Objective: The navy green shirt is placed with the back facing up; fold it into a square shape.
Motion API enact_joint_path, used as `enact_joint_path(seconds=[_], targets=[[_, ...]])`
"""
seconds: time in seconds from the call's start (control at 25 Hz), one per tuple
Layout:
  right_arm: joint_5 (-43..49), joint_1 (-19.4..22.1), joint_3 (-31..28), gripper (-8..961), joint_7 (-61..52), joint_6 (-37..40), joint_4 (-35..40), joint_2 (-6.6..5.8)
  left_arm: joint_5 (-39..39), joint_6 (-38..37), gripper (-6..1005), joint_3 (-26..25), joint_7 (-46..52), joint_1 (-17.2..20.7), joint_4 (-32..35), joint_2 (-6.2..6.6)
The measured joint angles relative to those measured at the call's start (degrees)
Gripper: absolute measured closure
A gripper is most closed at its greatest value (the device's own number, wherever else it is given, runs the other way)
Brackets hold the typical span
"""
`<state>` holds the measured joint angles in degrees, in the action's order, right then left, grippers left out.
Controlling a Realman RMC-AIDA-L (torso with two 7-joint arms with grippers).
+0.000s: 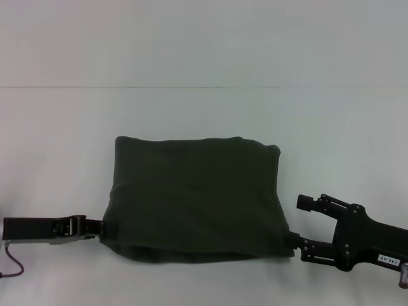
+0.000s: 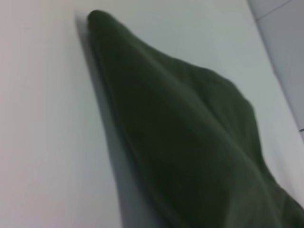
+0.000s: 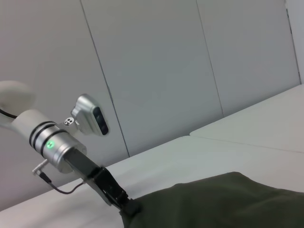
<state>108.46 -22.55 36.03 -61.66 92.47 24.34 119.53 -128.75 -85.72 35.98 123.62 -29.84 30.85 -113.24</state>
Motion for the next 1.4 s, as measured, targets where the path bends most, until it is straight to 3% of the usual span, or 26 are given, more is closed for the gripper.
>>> enact_joint_path(seconds=[0.28,0.52,0.76,1.08,1.2,1.4], targets=[[0.00,-0.08,-0.39,35,1.33,-0.49,0.66,-0.06,0.12,-4.83,841,-5.90,-10.08,2.86,4.22,-1.05],[-0.20,-0.06,-0.47,34,3.56,-0.41,0.86,-0.01,0.70,-9.45,610,-11.56,-19.99,5.63,9.08,-2.16],[-0.36,1.89,-0.87,35,9.21,1.60,1.28,0.03,6.38,-20.12,389,-15.40,-36.49,9.21,12.93,-5.65],[-0.52,6.34,-5.08,37,18.64,5.29,-1.90,0.41,6.79,-21.10,165,-15.00,-56.56,13.94,13.31,-10.76],[-0.48,7.93,-5.68,37,20.83,4.01,-3.81,0.47,6.49,-19.51,122,-15.12,-61.87,15.06,8.95,-10.79],[-0.26,10.02,-6.56,38,23.37,0.01,-5.42,0.46,5.44,-16.43,110,-14.93,-63.51,16.20,7.14,-10.71]])
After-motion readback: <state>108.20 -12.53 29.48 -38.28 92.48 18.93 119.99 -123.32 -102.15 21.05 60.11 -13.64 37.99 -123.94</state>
